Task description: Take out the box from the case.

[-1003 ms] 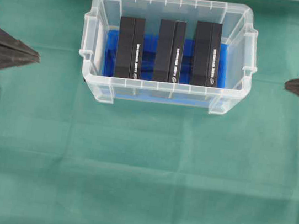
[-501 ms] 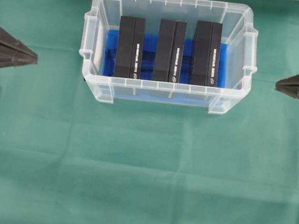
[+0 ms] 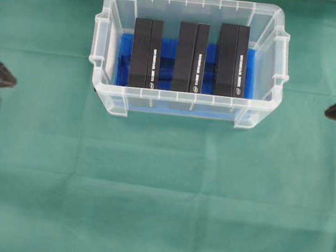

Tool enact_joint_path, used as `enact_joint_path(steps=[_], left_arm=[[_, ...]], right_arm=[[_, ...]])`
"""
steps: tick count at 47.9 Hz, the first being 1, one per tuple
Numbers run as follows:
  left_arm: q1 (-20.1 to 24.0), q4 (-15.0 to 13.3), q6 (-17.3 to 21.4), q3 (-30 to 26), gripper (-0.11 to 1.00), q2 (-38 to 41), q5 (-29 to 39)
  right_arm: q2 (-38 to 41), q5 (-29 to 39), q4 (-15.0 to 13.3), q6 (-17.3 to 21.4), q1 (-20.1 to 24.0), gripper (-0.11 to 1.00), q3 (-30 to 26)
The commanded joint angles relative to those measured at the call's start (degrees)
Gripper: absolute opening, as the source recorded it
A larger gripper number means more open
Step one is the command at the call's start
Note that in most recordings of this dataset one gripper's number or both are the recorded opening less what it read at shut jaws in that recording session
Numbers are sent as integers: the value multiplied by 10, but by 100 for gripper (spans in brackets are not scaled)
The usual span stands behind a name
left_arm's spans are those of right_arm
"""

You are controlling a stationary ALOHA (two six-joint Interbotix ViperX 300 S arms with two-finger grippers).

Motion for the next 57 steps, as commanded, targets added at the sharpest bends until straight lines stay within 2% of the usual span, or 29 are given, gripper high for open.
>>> enact_joint_path(steps=[1, 6, 16, 26, 31, 34, 39, 40, 49, 57], left_arm=[[1, 2, -15, -28, 2, 7, 56], [1, 2, -39, -45, 2, 9, 112], [-2, 1, -82, -63, 2, 33, 192], [-2, 2, -91, -65, 2, 60, 202], [-1, 2, -118, -65, 2, 65, 202], [7, 2, -154, -65, 2, 67, 207], [34, 2, -262, -66, 2, 73, 211], [40, 2, -285, -66, 2, 73, 212], [52, 3, -490, -67, 2, 76, 221], [50, 4, -591, -73, 2, 88, 228]], right_arm=[[13, 66, -3, 2, -2, 0, -29], [32, 140, -3, 6, -2, 0, -52], [79, 251, -4, 77, -2, 0, -89], [91, 234, -4, 122, -2, 0, -91], [97, 232, -10, 179, -3, 0, -92], [99, 232, -18, 233, -4, 0, -93], [105, 233, -29, 329, -4, 0, -95], [105, 233, -31, 358, -4, 0, -95], [110, 236, -33, 488, -4, 0, -96], [119, 259, -33, 604, -4, 0, -100]])
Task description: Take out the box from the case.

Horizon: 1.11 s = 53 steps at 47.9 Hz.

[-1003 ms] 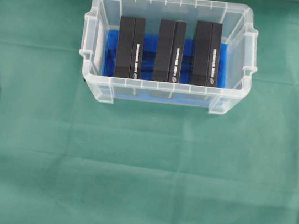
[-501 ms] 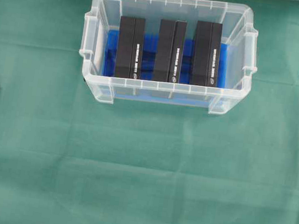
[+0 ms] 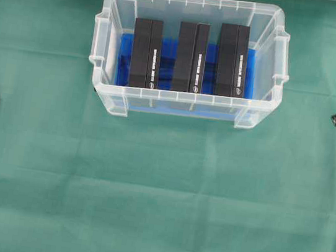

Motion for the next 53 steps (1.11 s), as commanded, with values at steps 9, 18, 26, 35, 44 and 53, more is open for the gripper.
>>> enact_joint_path(steps=[9, 18, 26, 35, 44, 53], left_arm=[[-1, 12, -63, -33, 2, 55, 66], [0, 19, -63, -41, 2, 69, 72], [19, 29, -60, -39, 2, 60, 72], [80, 33, -19, -45, 2, 69, 68], [147, 34, 44, -55, 2, 87, 36], [195, 33, 90, -66, 2, 97, 32]], right_arm=[[17, 47, -18, 117, -2, 0, -19], [18, 40, -23, 120, -3, 0, -20], [18, 22, -46, 118, -18, 0, -20], [18, 0, -54, 74, -85, 0, -21], [26, -16, -54, -10, -161, 0, -23], [33, -32, -54, -54, -220, 0, -29]])
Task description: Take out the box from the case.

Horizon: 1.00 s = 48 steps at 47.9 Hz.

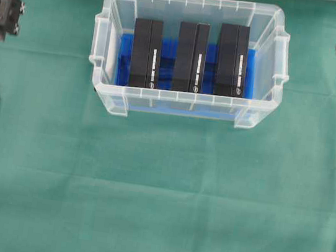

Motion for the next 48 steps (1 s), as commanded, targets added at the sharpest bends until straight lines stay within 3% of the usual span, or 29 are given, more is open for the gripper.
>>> enact_joint_path(steps=[1, 26, 31, 35, 43, 48], left_arm=[[21, 2, 13, -19, 2, 3, -3], [32, -11, 28, -31, 2, 4, -3], [29, -14, 30, -34, 8, 4, -8], [27, -14, 31, -35, 22, 1, -9], [27, -16, 28, -33, 70, -4, -4], [27, -16, 25, -33, 93, -4, -4]], right_arm=[[2, -11, -2, -14, -23, 0, -16], [5, -27, 2, -31, -31, 0, -16], [4, -40, 1, -30, -31, 3, -15], [4, -43, 2, -28, -31, 17, -15], [4, -40, 2, -28, -31, 66, -15], [4, -34, -1, -25, -31, 90, -15]])
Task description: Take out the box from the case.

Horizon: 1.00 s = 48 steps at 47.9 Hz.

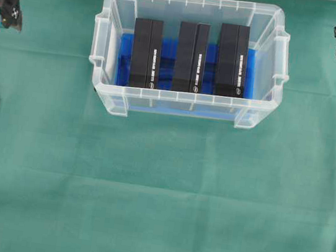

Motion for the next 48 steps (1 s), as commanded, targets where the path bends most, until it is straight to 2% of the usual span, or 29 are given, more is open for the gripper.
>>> enact_joint_path(steps=[1, 4, 48], left_arm=[[-2, -1, -2, -12, 96, -2, 1], [-2, -1, -3, -12, 97, -2, -1], [-2, -1, -8, -14, 96, 1, -4]], right_arm=[[-4, 3, -4, 3, 0, 93, -11], [-3, 3, -4, 4, -1, 96, -11], [0, -3, -4, 8, -1, 95, -14]])
